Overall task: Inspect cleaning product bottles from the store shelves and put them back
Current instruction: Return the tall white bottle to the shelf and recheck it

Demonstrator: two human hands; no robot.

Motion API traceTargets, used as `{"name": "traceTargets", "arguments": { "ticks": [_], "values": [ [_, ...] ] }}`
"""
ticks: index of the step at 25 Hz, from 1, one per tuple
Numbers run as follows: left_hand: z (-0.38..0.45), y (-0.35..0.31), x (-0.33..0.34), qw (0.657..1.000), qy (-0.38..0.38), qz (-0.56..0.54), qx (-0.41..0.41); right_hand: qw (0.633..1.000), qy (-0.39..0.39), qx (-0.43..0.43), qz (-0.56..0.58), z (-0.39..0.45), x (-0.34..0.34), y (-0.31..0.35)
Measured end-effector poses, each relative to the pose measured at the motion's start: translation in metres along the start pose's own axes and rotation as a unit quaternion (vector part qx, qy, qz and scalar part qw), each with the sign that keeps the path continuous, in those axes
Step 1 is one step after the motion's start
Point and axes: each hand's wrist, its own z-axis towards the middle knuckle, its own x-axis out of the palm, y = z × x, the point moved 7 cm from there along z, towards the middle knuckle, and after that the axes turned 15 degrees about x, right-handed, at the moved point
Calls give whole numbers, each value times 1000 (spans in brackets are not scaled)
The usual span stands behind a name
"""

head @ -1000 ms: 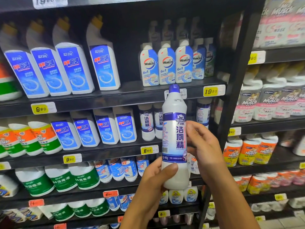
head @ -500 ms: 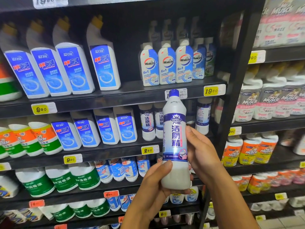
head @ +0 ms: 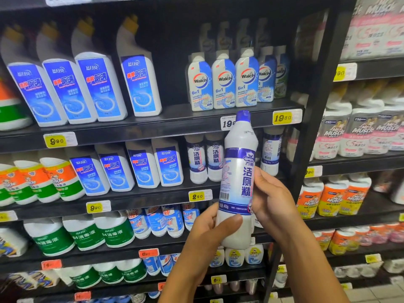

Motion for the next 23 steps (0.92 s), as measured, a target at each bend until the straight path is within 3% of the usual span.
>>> {"name": "traceTargets", "arguments": {
  "ticks": [5,14,18,23],
  "values": [
    [4,-4,-7,999,25,19,33,996,78,-32,-22,-11,4,8],
    [8,19,-18,997,64,-38,30,975,85,-80,-188,-23,10,18],
    [19,16,-20,990,52,119,54,965,46,-95,-240,-23,7,15],
    [32,1,-32,962,-29,244,115,944,87,-100,-302,-29,18,13]
  ]
}}
